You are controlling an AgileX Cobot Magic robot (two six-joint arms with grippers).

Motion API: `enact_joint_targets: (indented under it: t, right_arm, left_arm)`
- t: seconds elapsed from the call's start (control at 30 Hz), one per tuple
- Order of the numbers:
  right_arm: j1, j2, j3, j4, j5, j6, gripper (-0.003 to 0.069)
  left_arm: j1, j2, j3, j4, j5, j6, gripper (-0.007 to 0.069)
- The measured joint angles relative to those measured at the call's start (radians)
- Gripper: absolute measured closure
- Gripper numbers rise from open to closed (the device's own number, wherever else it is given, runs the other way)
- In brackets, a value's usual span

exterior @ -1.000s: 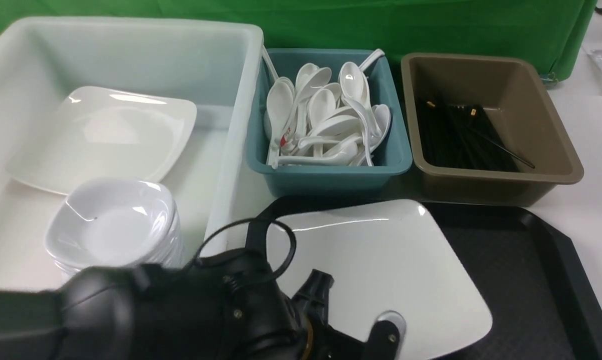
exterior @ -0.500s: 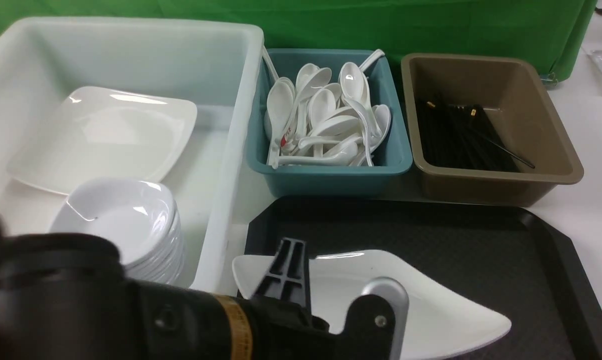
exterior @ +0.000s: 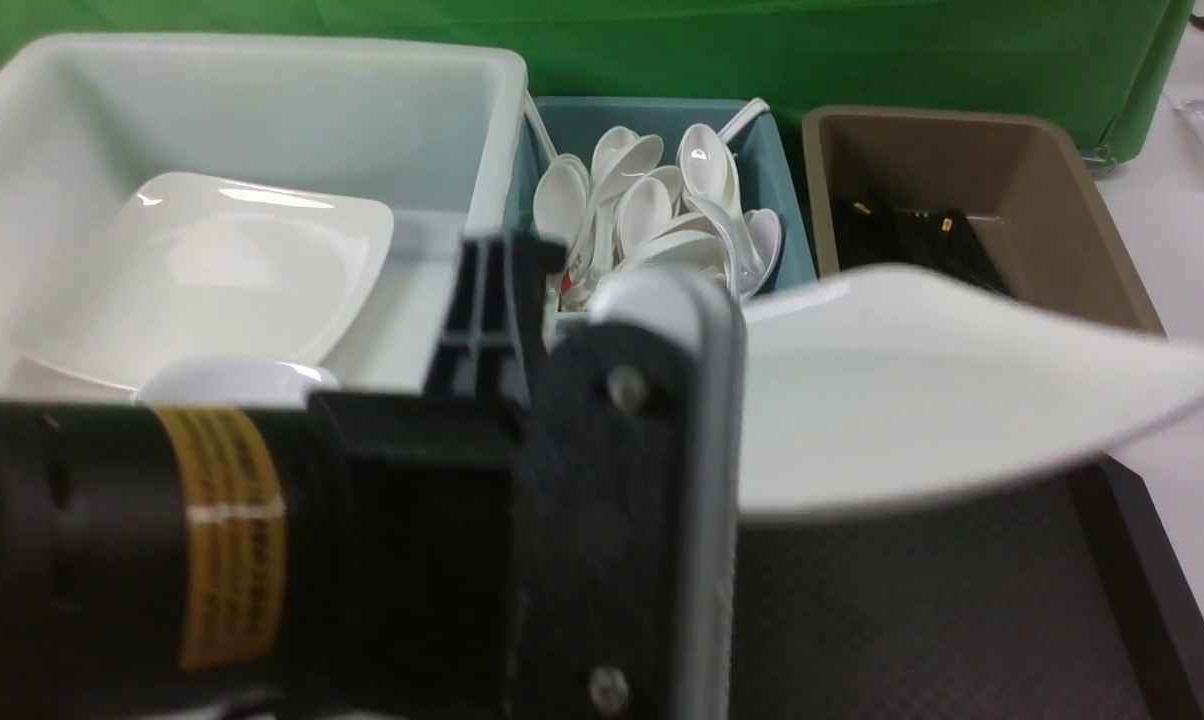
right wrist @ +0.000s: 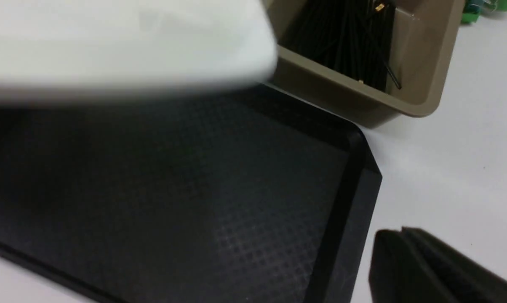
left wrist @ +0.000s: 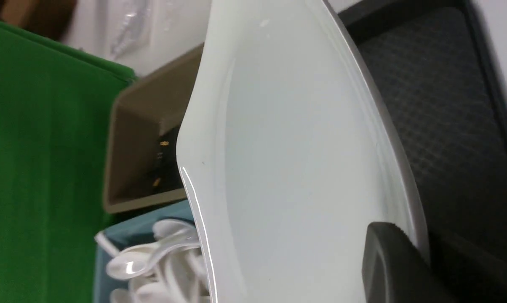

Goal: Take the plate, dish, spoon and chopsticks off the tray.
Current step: Use the left arm to put the plate into the large storage box on the left

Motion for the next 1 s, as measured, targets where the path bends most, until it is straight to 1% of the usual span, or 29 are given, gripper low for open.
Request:
enact_joint_targets:
  t: [0.07, 0.1, 0.13, 0.2, 0.23, 0.3, 0.33, 0.37, 0.4, 0.43, 0.47, 0.53, 0.73, 1.0]
  right_arm:
    - [0.000, 0.000, 0.000, -0.001, -0.011, 0.009, 0.0636]
    - [0.000, 0.000, 0.000, -0.001, -0.013, 0.009, 0.0636]
    - [0.000, 0.000, 0.000, -0.001, -0.023, 0.012, 0.0636]
    - [0.000, 0.000, 0.000, -0.003, -0.046, 0.013, 0.0636]
    - [0.000, 0.000, 0.000, -0.004, -0.060, 0.014, 0.0636]
    - [0.000, 0.000, 0.000, -0.004, -0.071, 0.015, 0.0635]
    - [0.000, 0.000, 0.000, -0.004, -0.072, 0.015, 0.0635]
    - [0.000, 0.000, 0.000, -0.004, -0.075, 0.015, 0.0635]
    - [0.000, 0.000, 0.000, -0.004, -0.075, 0.014, 0.0635]
    - [0.000, 0.000, 0.000, -0.004, -0.075, 0.014, 0.0635]
    - [0.000, 0.000, 0.000, -0.004, -0.075, 0.013, 0.0635]
    - [0.000, 0.000, 0.000, -0.004, -0.075, 0.013, 0.0635]
    - [0.000, 0.000, 0.000, -0.003, -0.073, 0.013, 0.0632]
    - [0.000, 0.000, 0.000, 0.016, -0.063, 0.012, 0.0632]
  left_arm:
    - [0.055, 0.000, -0.029, 0.109, 0.011, -0.087, 0.0593]
    - [0.063, 0.001, -0.033, 0.128, 0.010, -0.099, 0.0593]
    - [0.107, 0.002, -0.038, 0.162, 0.013, -0.117, 0.0593]
    - [0.225, 0.013, -0.045, 0.220, 0.013, -0.142, 0.0593]
    - [0.322, 0.027, -0.045, 0.237, 0.013, -0.150, 0.0593]
    - [0.454, 0.059, -0.045, 0.243, 0.007, -0.153, 0.0593]
    - [0.468, 0.064, -0.045, 0.244, 0.006, -0.153, 0.0593]
    - [0.580, 0.100, -0.045, 0.244, -0.004, -0.151, 0.0593]
    - [0.665, 0.140, -0.045, 0.245, -0.022, -0.143, 0.0593]
    - [0.665, 0.145, -0.045, 0.245, -0.022, -0.141, 0.0593]
    - [0.738, 0.187, -0.045, 0.249, -0.042, -0.129, 0.0593]
    - [0.802, 0.256, -0.045, 0.253, -0.067, -0.125, 0.0593]
    - [0.866, 0.397, -0.045, 0.270, -0.107, -0.116, 0.0593]
    - [0.877, 0.525, -0.045, 0.297, -0.161, -0.110, 0.0593]
